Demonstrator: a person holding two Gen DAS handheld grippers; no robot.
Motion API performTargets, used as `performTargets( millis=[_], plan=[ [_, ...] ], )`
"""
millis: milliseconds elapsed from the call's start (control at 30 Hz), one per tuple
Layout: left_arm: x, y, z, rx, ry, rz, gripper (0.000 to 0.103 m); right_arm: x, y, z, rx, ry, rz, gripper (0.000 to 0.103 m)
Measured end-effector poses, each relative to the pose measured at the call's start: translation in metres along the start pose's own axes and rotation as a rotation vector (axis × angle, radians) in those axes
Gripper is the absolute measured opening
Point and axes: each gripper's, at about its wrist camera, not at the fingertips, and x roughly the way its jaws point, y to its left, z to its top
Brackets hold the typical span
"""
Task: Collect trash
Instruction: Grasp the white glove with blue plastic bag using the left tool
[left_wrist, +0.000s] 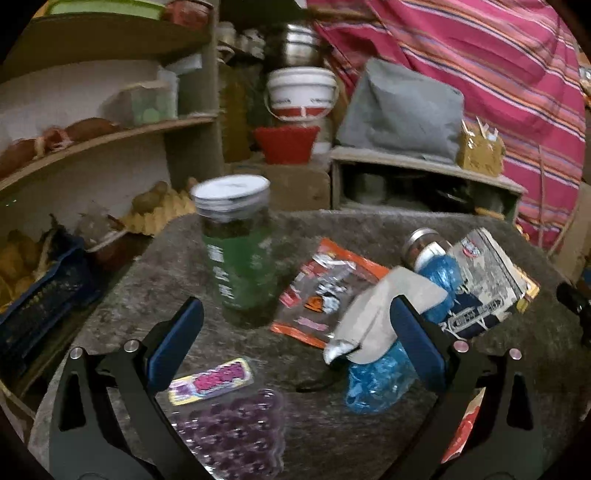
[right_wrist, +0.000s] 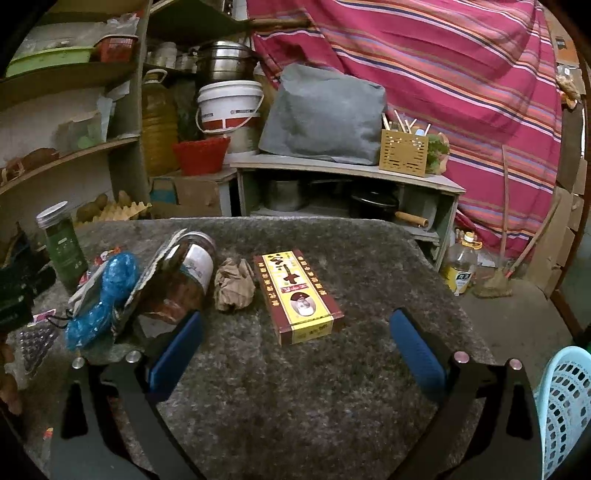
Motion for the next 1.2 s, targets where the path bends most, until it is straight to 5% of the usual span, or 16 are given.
performTargets(
  millis=[333,600,900,967,1200],
  plan=[
    [0.016,-0.029,-0.001,0.102,0.051,-0.068,0.098,0.010,-0.003,0.003,-0.005,0.006,-0.042,0.099],
    [0.035,-0.028,-0.002,0.080,0.140,-0.128,0.097,0.015,-0.006,0.008,-0.001,0.012,-0.065,0.099],
    [0.040,-0.028,-0.003,0.070,0.160,-0.191,0.051,0.024,0.000,0.003,-0.036,0.057,-0.043,0.099],
    [0.041,-0.026,-0.004,0.065,0.170,-0.202,0.034,0.024,0.001,0.003,-0.040,0.059,-0.041,0.099],
    [0.032,-0.023,-0.003,0.056,0.139,-0.202,0.017,0.026,0.004,0.002,-0.056,0.073,-0.036,0.099]
  ],
)
